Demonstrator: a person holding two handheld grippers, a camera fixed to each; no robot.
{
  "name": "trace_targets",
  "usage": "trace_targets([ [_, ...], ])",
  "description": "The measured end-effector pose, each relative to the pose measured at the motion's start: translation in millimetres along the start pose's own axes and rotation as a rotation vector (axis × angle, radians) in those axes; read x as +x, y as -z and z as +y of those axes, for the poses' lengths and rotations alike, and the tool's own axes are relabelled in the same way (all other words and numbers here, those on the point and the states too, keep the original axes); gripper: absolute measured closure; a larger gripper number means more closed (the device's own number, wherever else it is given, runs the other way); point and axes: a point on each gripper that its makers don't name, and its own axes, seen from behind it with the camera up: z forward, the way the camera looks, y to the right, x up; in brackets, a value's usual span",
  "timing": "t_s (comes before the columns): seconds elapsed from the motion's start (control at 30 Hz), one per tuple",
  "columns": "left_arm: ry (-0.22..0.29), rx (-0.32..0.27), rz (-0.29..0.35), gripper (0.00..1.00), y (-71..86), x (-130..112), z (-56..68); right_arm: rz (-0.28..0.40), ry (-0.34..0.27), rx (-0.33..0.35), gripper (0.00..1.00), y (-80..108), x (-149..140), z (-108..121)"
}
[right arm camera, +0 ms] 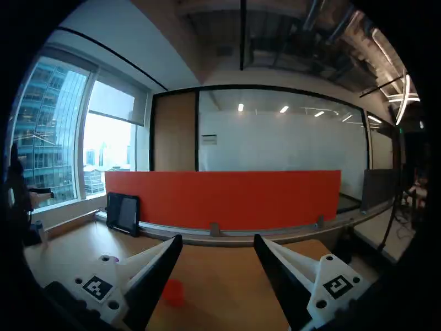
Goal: Pour water
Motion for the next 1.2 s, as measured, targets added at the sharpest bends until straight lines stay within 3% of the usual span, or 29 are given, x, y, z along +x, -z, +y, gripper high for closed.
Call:
trace_targets([
  [0.27, 0.012, -0.070, -0.020, 0.04, -4.1, -0.8, 10.6, -0.006, -0.001, 0.060, 0.00, 0.1, -3.0, -11.5],
  [0.73, 0.019, -0.284, -0.013, 0.04, -8.7, 4.0, 52.9, -0.005, -0.006, 0.309, 0.00, 7.7, 2.0, -65.5],
  [1.2, -0.009, -0.405, -0.045, 0.04, -8.8, -9.3, 77.4, -0.040, 0.030, 0.465, 0.00, 11.9, -3.9, -104.4],
])
